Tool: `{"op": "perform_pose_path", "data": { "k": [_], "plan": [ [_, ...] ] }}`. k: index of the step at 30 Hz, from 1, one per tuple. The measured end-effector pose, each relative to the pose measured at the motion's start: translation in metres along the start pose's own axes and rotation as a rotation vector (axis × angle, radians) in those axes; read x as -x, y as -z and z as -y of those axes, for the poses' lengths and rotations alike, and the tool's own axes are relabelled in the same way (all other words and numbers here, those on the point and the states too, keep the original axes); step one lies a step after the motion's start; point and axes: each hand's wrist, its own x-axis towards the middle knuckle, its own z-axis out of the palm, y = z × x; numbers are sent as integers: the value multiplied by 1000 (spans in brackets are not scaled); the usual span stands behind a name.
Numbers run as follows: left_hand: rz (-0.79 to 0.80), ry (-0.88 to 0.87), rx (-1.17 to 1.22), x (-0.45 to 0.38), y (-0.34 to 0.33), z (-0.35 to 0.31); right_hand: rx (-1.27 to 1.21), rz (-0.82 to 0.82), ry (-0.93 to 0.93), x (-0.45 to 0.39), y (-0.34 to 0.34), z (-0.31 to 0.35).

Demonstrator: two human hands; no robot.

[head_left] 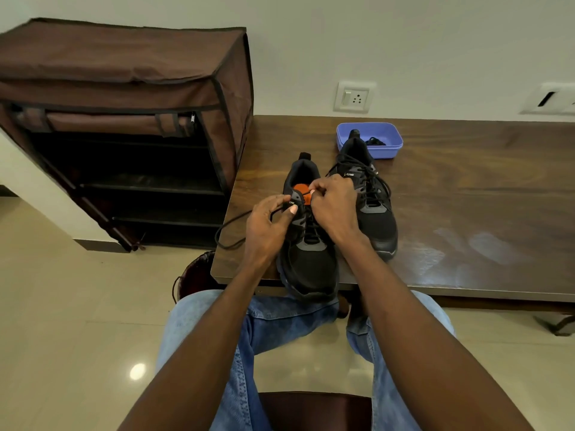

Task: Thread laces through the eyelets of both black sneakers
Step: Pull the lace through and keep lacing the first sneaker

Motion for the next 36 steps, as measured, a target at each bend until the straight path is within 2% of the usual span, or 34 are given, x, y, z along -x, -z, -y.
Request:
{"op": "perform_pose_path", "data": {
  "k": [7,14,23,29,32,36],
  "plan": [
    [59,17,15,-1,-3,-4,32,97,-71,-4,-2,4],
    [95,26,-21,-2,-2,-2,-255,197,-265,-10,-12,-2],
    [115,35,-2,0,-1,-5,-276,199,-211,-5,-14,-4],
    [75,154,91,-4,1,-4,-274,146,-146,-4,-2,-2],
    [34,127,43,-6,0,-11,-261,220,-160,-4,-3,0],
    [-40,63,-11,-5,-5,-19,-331,212,-163,-8,3,0]
  ]
}}
